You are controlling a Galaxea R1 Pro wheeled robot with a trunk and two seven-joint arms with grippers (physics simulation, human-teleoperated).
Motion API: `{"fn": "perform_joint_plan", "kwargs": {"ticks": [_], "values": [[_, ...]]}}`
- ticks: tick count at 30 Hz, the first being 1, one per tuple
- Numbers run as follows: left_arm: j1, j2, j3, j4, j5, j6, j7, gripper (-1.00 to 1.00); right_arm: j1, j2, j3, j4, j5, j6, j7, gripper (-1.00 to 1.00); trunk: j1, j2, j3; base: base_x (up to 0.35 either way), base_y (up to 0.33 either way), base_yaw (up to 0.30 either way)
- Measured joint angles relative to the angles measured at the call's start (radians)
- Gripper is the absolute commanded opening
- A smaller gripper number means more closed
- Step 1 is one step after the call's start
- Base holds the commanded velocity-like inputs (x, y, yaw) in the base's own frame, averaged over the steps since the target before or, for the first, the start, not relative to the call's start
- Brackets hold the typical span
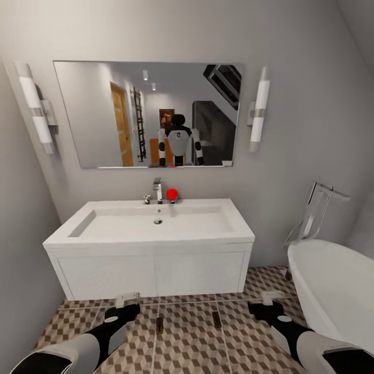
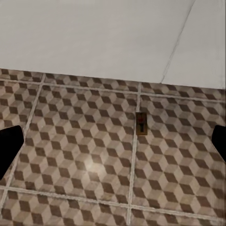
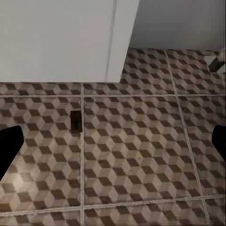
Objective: Take the four mousetraps from the cabinet in the bathroom and place them on the bathroom floor. Make sure all four end up on the same floor surface, and ensure that at least two of them are either under or directly next to the same bathroom sink.
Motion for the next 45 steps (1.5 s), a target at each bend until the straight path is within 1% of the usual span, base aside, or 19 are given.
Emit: {"fn": "perform_joint_plan", "kwargs": {"ticks": [11,28,45], "values": [[0.0,0.0,0.0,0.0,0.0,-0.001,0.002,1.0,0.0,0.0,0.0,0.0,0.0,0.0,0.0,1.0,-0.042,0.077,0.034,-0.01,-0.039,-0.234],[0.0,0.0,0.0,0.0,0.0,0.0,0.002,1.0,0.0,0.0,0.0,0.0,0.0,0.0,0.0,1.0,-0.107,0.196,0.088,-0.107,-0.234,-0.204],[0.0,0.0,0.0,0.0,0.0,-0.001,0.002,1.0,0.0,0.0,0.0,0.0,0.0,0.0,0.0,1.0,-0.173,0.315,0.141,-0.011,-0.025,-0.242]]}}
